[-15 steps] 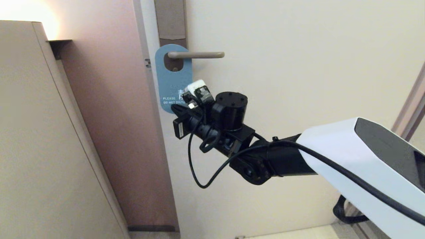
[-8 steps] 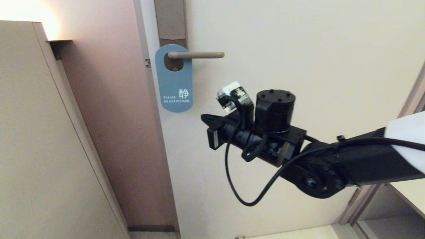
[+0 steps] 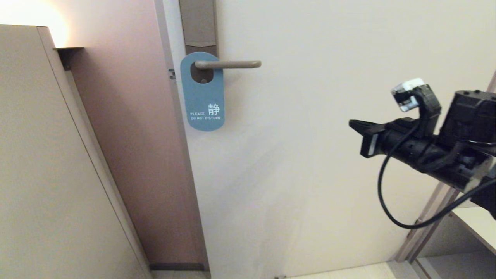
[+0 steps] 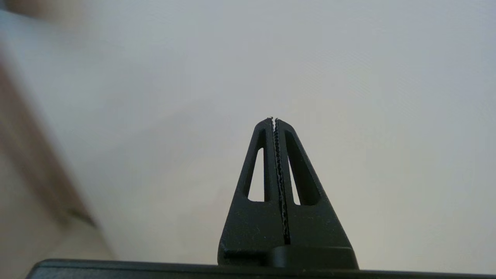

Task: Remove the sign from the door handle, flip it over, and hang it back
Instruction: Take down the sign

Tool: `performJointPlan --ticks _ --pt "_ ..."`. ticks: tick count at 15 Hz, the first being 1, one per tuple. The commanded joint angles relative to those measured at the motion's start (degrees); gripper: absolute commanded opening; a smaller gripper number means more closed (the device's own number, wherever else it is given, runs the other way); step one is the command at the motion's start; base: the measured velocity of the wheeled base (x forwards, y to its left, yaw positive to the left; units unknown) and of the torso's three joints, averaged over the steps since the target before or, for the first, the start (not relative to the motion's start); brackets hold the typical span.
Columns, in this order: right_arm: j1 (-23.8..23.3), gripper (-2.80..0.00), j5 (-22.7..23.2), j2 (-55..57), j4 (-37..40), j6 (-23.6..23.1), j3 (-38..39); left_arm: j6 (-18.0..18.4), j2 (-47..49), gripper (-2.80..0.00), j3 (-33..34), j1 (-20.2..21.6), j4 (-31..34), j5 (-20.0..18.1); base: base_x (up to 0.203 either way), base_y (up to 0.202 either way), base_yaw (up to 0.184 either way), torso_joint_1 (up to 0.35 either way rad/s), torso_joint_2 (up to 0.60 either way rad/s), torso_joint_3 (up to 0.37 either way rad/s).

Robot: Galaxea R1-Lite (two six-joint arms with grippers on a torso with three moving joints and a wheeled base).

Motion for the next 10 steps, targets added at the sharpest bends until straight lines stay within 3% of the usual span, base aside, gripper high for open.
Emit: performJointPlan --ticks 1,3,10 --pt "-5.07 -2.8 0.17 -8.55 -0.37 0.07 6.38 0.0 -0.02 -2.8 -0.04 -0.01 0.0 0.0 0.0 0.0 0.0 0.0 0.0 0.0" --pt "-8.28 -2.8 0.3 -14.64 -0.36 0.17 12.07 -0.02 -0.02 -2.8 -0.06 0.02 0.0 0.0 0.0 0.0 0.0 0.0 0.0 0.0" --pt "-11.68 -2.8 0.07 -38.84 0.09 -0.2 36.99 0.0 -0.02 -2.8 0.02 0.04 0.0 0.0 0.0 0.0 0.0 0.0 0.0 0.0"
